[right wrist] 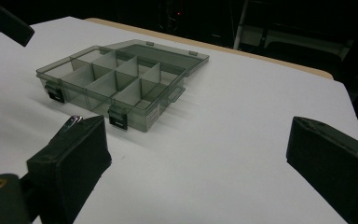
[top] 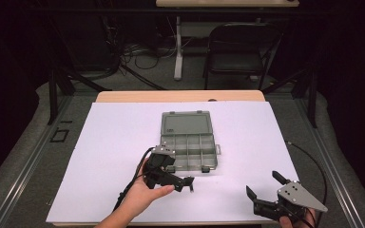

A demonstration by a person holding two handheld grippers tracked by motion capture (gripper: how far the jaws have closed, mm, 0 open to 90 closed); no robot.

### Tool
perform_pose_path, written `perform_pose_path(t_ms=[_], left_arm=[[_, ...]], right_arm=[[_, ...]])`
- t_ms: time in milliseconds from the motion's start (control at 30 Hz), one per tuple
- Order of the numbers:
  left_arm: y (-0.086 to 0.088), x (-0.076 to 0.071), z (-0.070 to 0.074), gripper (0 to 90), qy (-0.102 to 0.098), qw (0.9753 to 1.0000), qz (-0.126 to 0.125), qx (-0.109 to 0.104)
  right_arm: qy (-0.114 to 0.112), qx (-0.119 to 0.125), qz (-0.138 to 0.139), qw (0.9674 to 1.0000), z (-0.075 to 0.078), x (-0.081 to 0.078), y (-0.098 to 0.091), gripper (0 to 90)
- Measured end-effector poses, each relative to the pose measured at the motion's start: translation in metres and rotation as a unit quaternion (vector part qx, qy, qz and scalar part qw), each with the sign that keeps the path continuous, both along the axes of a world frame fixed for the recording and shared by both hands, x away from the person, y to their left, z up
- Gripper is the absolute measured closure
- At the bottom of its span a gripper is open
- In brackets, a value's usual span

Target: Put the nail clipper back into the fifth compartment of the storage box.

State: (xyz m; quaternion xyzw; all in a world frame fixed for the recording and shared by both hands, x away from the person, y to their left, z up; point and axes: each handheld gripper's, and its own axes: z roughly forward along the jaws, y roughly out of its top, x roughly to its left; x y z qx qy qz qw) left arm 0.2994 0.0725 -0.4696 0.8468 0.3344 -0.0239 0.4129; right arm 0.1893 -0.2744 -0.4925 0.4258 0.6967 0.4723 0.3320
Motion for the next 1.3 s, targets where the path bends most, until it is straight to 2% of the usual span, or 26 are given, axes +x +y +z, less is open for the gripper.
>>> perform_pose_path(t_ms=[200, 267, 567, 667, 800, 967, 1067, 1200, 1300], left_arm=[[-0.004, -0.001, -0.004, 16.5, 0.004, 0.9999, 0.000, 0.015], [-0.005, -0.001, -0.005, 16.8, 0.006, 0.9998, -0.001, 0.017], [-0.014, -0.001, -0.013, 32.1, 0.003, 0.9987, -0.010, 0.049], [-0.018, 0.000, -0.017, 40.1, 0.012, 0.9984, -0.018, 0.052], [-0.023, 0.001, -0.023, 40.2, 0.024, 0.9972, -0.008, 0.071], [-0.029, 0.005, -0.031, 40.7, 0.047, 0.9959, 0.005, 0.077], [-0.032, 0.008, -0.036, 42.4, 0.054, 0.9953, 0.008, 0.080], [-0.036, 0.011, -0.042, 42.7, 0.058, 0.9937, 0.014, 0.095], [-0.040, 0.013, -0.046, 42.4, 0.069, 0.9928, 0.019, 0.096]], right_arm=[[0.003, 0.000, 0.001, 1.0000, 0.000, 0.000, 0.000, 6.1], [0.004, -0.001, 0.001, 1.0000, 0.000, 0.000, 0.000, 6.1], [0.005, -0.001, 0.002, 1.0000, 0.000, 0.000, 0.000, 6.6], [0.007, -0.002, 0.005, 1.0000, -0.001, 0.000, 0.001, 6.6], [0.005, -0.002, 0.004, 1.0000, -0.001, 0.000, 0.001, 6.6], [0.006, -0.002, 0.005, 1.0000, -0.001, 0.000, 0.001, 6.6], [0.005, -0.001, 0.004, 1.0000, -0.001, 0.000, 0.001, 6.7], [0.007, -0.002, 0.007, 1.0000, -0.001, 0.000, 0.000, 6.7], [0.007, -0.002, 0.005, 1.0000, -0.001, 0.000, 0.000, 6.8]])
